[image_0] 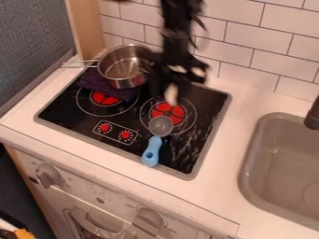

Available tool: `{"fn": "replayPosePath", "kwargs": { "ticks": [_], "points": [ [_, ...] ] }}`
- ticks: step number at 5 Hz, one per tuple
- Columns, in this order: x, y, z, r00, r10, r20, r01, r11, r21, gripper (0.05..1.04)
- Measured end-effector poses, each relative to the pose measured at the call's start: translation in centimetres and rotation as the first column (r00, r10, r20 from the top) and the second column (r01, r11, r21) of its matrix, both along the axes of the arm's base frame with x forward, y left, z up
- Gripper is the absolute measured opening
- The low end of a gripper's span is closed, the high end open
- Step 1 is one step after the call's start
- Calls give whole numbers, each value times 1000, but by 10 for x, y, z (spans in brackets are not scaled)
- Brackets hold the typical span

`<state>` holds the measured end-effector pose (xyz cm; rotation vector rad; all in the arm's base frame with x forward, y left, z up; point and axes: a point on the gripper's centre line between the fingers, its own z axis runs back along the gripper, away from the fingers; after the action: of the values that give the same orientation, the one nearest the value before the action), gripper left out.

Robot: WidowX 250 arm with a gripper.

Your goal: Move the sushi to the left side of the burner

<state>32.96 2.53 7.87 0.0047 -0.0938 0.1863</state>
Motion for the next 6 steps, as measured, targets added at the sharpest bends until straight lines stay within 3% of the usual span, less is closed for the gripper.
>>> {"fn": "replayPosePath", "kwargs": {
  "ticks": [1,2,3,4,5,6],
  "points": [
    [-40,44,12,997,79,-10,-79,997,-7,524],
    [-75,93,3,992,110,-68,-106,993,57,524],
    [-87,126,-27,985,133,-109,-124,988,90,524],
    [-79,139,-53,983,139,-121,-126,986,110,599],
    [-67,144,-65,987,130,-94,-117,984,132,809],
    [-66,134,-66,994,74,-82,-65,992,108,1001]
  ]
}}
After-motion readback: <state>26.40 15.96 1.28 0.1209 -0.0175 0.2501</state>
